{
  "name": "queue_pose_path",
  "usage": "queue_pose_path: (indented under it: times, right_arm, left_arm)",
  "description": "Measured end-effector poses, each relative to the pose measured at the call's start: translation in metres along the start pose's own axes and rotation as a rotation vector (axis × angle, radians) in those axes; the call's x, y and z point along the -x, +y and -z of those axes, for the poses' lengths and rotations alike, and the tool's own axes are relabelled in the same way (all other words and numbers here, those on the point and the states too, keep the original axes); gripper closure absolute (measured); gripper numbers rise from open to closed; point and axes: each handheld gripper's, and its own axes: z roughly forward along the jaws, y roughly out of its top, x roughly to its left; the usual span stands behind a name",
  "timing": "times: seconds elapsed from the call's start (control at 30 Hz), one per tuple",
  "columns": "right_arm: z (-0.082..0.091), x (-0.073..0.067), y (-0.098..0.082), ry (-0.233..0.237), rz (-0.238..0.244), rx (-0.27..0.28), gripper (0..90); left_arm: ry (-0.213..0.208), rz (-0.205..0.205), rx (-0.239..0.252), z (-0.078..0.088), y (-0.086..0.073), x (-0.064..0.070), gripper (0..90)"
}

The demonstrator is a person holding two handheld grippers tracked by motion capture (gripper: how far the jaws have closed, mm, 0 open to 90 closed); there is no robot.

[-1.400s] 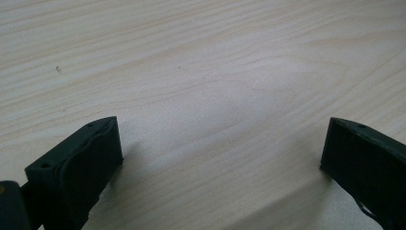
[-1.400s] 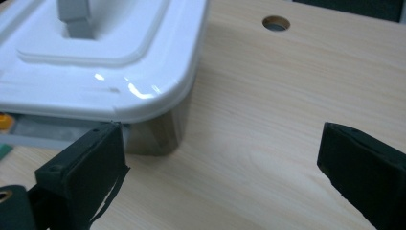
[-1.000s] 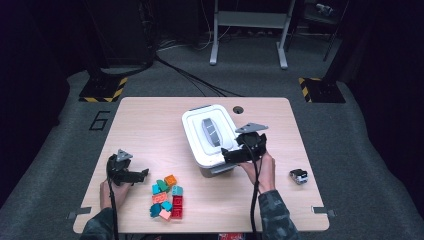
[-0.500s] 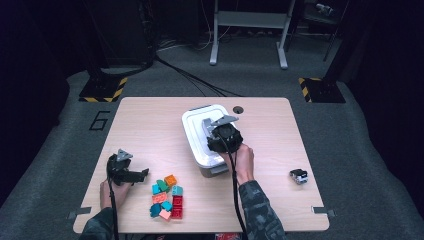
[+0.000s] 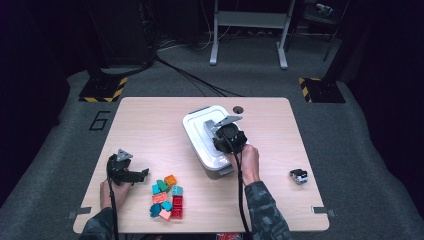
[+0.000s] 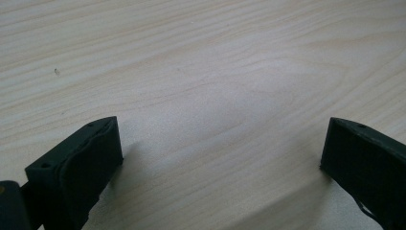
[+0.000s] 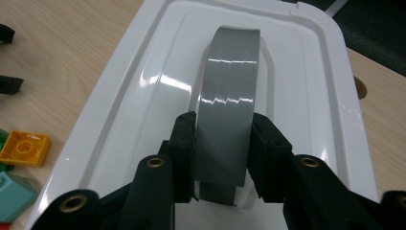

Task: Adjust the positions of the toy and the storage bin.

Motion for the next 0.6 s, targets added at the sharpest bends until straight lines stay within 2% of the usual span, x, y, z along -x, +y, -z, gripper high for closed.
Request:
queue_pose_path:
  times: [0.07, 0.13, 0.23, 0.27, 0.3, 0.33, 0.47, 0.53, 0.6]
  right_arm:
    - [0.001, 0.003, 0.000, -0.003, 0.014, -0.001, 63.5]
    - [0.003, 0.002, 0.001, -0.016, 0.002, -0.001, 54.6]
    - [0.001, 0.001, 0.010, -0.020, 0.018, 0.013, 50.0]
    - [0.001, -0.001, 0.015, -0.030, 0.003, 0.002, 50.0]
    - [-0.001, -0.003, 0.019, -0.041, 0.009, 0.007, 49.8]
    - [-0.003, -0.004, 0.024, -0.049, 0.030, -0.003, 49.8]
    - [-0.013, -0.012, 0.036, -0.139, 0.077, -0.037, 51.1]
    - [-0.017, -0.013, 0.038, -0.156, 0.086, -0.047, 59.4]
    - [-0.019, -0.013, 0.039, -0.145, 0.088, -0.037, 62.9]
  left_arm:
    - [0.000, 0.000, 0.000, 0.000, 0.000, 0.000, 0.2]
    - [-0.001, -0.002, -0.007, 0.000, 0.000, 0.000, 0.2]
    - [0.001, 0.000, 0.000, 0.000, 0.000, 0.000, 0.2]
    - [0.000, -0.001, -0.003, 0.000, 0.000, 0.000, 0.2]
    - [0.001, -0.001, -0.001, 0.000, 0.000, 0.000, 0.2]
    - [0.001, 0.000, 0.000, 0.000, 0.000, 0.000, 0.2]
    - [0.001, -0.001, -0.003, 0.000, 0.000, 0.000, 0.2]
    - [-0.001, -0.003, -0.007, 0.000, 0.000, 0.000, 0.3]
    - [0.001, -0.001, 0.000, 0.000, 0.000, 0.000, 0.2]
